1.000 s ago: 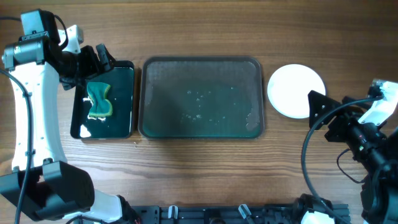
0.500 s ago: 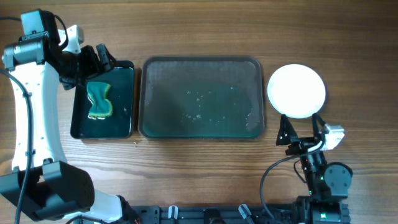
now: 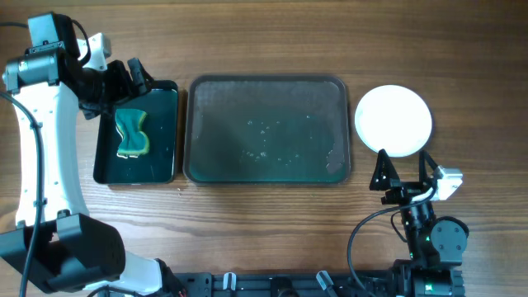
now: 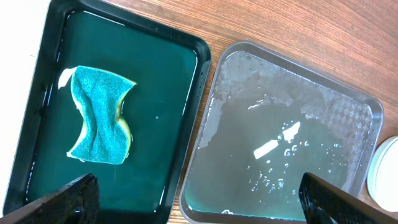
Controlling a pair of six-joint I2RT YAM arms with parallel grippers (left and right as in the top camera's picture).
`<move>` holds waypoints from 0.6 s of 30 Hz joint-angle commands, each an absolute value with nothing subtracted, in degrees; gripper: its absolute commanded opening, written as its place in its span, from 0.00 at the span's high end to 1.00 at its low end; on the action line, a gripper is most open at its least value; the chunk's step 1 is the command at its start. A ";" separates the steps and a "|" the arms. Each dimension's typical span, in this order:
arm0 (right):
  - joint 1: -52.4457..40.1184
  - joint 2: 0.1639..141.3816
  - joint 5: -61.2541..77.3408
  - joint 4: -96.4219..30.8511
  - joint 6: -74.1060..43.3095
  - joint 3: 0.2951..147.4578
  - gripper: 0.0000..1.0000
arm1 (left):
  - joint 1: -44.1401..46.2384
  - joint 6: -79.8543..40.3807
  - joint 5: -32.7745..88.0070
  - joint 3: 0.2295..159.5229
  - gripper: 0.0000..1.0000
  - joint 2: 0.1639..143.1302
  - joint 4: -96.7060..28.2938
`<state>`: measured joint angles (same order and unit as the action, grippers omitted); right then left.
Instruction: Clean dirty plates on tray and stack at the side
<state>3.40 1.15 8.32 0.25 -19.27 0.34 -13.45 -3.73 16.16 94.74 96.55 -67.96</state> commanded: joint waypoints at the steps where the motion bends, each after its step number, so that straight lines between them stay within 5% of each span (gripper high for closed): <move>1: 3.07 0.64 7.20 0.49 -19.66 0.30 0.00 | -13.26 -4.03 7.57 95.15 0.00 95.57 -68.20; 5: 3.07 0.64 7.20 0.49 -19.66 0.30 0.00 | -9.39 -2.87 6.09 88.82 0.00 82.35 -57.43; 9: 3.07 0.64 7.20 0.49 -19.66 0.30 0.00 | -2.37 4.64 5.41 67.13 0.00 60.36 -36.16; 18: 3.07 0.64 7.20 0.49 -19.66 0.30 0.00 | -2.09 0.73 4.12 20.75 0.00 18.33 -16.78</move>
<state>3.40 1.10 7.81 0.30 -19.29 0.36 -2.31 3.79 5.13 30.48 26.68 -20.91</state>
